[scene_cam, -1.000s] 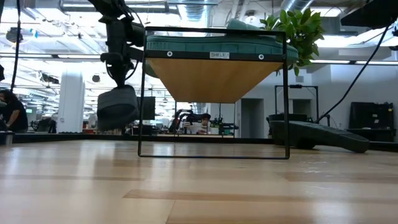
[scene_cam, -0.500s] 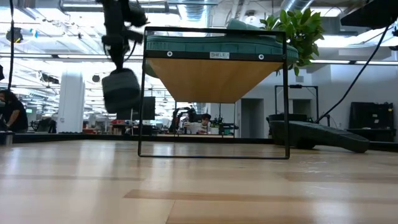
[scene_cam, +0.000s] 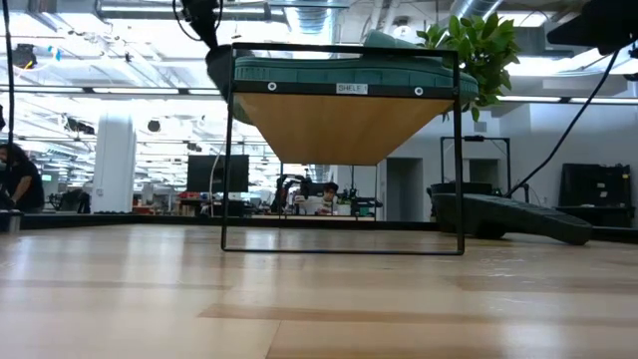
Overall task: Pick and place slides into the shelf
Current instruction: Put the left black slipper on the shelf
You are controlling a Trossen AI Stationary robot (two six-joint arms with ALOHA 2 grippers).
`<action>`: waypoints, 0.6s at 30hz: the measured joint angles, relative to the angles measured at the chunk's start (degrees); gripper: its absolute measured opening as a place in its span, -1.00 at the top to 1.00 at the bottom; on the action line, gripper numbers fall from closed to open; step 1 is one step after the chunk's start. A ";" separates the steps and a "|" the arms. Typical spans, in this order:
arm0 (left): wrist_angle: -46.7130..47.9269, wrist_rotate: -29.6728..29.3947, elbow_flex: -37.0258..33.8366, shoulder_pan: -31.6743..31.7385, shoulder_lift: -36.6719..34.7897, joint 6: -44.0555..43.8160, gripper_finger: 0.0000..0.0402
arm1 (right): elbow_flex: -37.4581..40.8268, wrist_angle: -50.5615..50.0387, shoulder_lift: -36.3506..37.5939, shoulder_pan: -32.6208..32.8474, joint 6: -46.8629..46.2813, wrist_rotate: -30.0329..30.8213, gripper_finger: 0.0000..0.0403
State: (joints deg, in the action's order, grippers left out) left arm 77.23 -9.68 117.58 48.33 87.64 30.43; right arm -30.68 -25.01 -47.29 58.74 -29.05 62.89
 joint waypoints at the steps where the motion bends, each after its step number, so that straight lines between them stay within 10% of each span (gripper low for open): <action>1: -0.89 -0.01 0.26 -0.11 0.00 -1.37 1.00 | 0.00 0.00 -0.12 0.00 -0.40 0.00 -0.27; 18: -10.34 3.87 0.28 -5.43 4.77 -31.10 1.00 | 0.02 3.62 -7.62 0.00 -4.63 -0.60 -0.27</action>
State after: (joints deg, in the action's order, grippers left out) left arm 66.88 -5.81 117.86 42.89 92.41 -0.66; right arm -30.65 -21.39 -54.91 58.74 -33.69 62.30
